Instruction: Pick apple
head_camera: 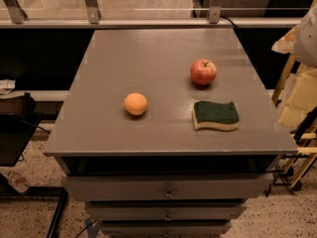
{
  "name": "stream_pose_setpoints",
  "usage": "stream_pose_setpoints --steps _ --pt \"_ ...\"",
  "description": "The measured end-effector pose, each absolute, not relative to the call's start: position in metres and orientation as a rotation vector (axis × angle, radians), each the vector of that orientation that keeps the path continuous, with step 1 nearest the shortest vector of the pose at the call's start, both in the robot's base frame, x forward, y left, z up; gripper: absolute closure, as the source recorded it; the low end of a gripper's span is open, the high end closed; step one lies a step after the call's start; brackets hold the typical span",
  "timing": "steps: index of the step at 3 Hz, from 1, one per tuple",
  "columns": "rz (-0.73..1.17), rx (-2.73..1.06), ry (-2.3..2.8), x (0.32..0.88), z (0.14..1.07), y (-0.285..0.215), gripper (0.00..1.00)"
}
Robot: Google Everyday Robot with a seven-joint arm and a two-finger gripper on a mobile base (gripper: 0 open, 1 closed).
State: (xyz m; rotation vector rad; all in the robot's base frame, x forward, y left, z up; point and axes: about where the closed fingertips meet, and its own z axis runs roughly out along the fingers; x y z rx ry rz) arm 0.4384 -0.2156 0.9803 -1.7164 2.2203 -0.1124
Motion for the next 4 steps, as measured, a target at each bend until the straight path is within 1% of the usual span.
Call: stream_pose_setpoints --steps 1,2,3,4 --pt "-0.113 -1.716 2.22 0.438 0.98 -0.216 0.0" --pt "-0.117 -1.634 2.206 0.457 0.978 -0.22 0.0" --pt "-0.062 -1.469 2.159 0.515 0.969 -0.219 0.0" --pt "-0.005 -1.287 2.143 0.595 0.939 -0.209 0.0"
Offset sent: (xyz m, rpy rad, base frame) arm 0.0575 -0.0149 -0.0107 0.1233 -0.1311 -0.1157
